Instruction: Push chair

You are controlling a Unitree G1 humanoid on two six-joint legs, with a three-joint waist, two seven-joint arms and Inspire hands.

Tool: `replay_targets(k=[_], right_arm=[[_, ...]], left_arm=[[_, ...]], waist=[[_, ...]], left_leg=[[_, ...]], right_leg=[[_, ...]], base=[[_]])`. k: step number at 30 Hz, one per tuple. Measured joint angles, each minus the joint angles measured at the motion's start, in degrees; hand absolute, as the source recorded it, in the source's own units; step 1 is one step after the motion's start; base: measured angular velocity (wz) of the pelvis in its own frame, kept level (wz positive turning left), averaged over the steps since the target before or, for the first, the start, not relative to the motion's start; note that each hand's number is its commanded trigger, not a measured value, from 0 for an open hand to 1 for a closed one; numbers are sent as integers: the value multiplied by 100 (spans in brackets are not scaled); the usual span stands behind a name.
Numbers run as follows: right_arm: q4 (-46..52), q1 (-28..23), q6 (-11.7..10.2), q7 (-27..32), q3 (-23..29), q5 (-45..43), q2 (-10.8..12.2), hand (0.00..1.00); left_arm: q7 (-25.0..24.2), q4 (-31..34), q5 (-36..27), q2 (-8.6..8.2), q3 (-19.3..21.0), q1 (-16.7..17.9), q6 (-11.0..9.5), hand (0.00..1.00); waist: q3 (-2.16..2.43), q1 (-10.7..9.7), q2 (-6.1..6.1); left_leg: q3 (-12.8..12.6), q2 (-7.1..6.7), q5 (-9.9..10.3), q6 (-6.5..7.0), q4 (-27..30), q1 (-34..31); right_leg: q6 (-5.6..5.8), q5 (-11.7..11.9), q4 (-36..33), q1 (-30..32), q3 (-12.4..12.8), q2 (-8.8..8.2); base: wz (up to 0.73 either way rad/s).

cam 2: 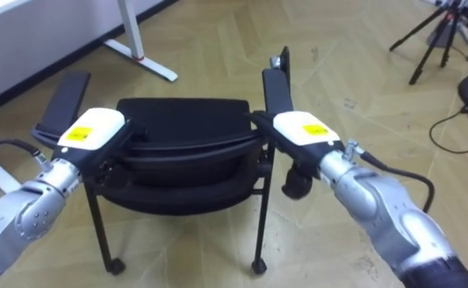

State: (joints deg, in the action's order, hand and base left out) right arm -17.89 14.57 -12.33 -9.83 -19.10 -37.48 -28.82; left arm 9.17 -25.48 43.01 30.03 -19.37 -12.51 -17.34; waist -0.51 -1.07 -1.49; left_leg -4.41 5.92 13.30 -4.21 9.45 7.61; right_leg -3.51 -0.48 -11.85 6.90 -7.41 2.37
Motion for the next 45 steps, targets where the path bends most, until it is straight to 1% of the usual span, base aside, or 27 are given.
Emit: replay_targets(k=[4,7,9,12,20,25,28,32,37,39,43,45], right_arm=[[-111,59,29,108,0,-169,53,0],[-111,60,123,108,-1,-301,69,0],[-138,61,203,107,-1,-407,85,0],[-180,61,238,107,-1,-545,138,0],[-188,94,242,105,-1,-736,178,0],[-188,306,243,100,-28,-810,281,0],[-188,476,242,100,-172,-811,324,0],[-188,618,243,98,-260,-812,568,0],[-188,690,268,96,-496,-796,570,0],[-188,692,363,85,-520,-801,611,0],[-184,705,473,-6,-520,-803,700,0],[-183,732,531,-110,-534,-807,742,0]], left_arm=[[0,3,40,-62,0,-1,4,100],[-3,3,85,-126,-1,0,35,100],[-1,42,182,-225,0,-1,83,100],[-3,76,228,-263,-1,-1,80,100],[-54,164,278,-294,-1,0,79,100],[-146,246,300,-323,-1,0,86,100],[-188,275,344,-348,-3,-1,83,100],[-237,320,405,-349,-6,-3,78,100],[-275,386,424,-334,-33,-3,86,100],[-319,400,440,-351,-33,-17,119,100],[-326,405,473,-377,-32,-29,161,100],[-346,404,509,-424,-33,-49,188,100]], waist=[[1,-2,-1],[0,8,-1],[3,61,-7],[4,142,-12],[-1,200,-23],[1,246,-37],[1,265,-43],[-2,259,-105],[1,292,-155],[-2,294,-160],[-6,297,-166],[-10,296,-172]], left_leg=[[16,-30,-15,25,-4,-11],[29,-64,-18,30,-3,-3],[28,-77,-21,36,-6,-6],[2,-75,-22,36,-9,-5],[-21,-75,-22,37,-26,-23],[-22,-67,-25,40,-25,-31],[-18,-66,-26,42,-25,-31],[-11,-52,-26,42,-22,-11],[14,-57,-26,42,-29,-4],[37,-61,-26,42,-32,-9],[70,-60,-26,42,-32,-16],[98,-66,-42,69,-63,-16]], right_leg=[[30,-37,-24,-1,-27,-44],[50,-70,-81,3,-51,-90],[63,-78,-84,2,-58,-105],[64,-79,-83,3,-60,-107],[81,-96,-79,7,-78,-120],[77,-101,-77,-4,-122,-124],[74,-112,-77,-22,-155,-136],[79,-158,-81,-75,-216,-144],[89,-171,-85,-88,-222,-154],[94,-175,-86,-88,-223,-161],[95,-179,-83,-88,-244,-168],[92,-177,-83,-97,-362,-206]], base=[[9],[5],[2],[0],[1],[2],[5],[10],[2],[4],[2],[9]])
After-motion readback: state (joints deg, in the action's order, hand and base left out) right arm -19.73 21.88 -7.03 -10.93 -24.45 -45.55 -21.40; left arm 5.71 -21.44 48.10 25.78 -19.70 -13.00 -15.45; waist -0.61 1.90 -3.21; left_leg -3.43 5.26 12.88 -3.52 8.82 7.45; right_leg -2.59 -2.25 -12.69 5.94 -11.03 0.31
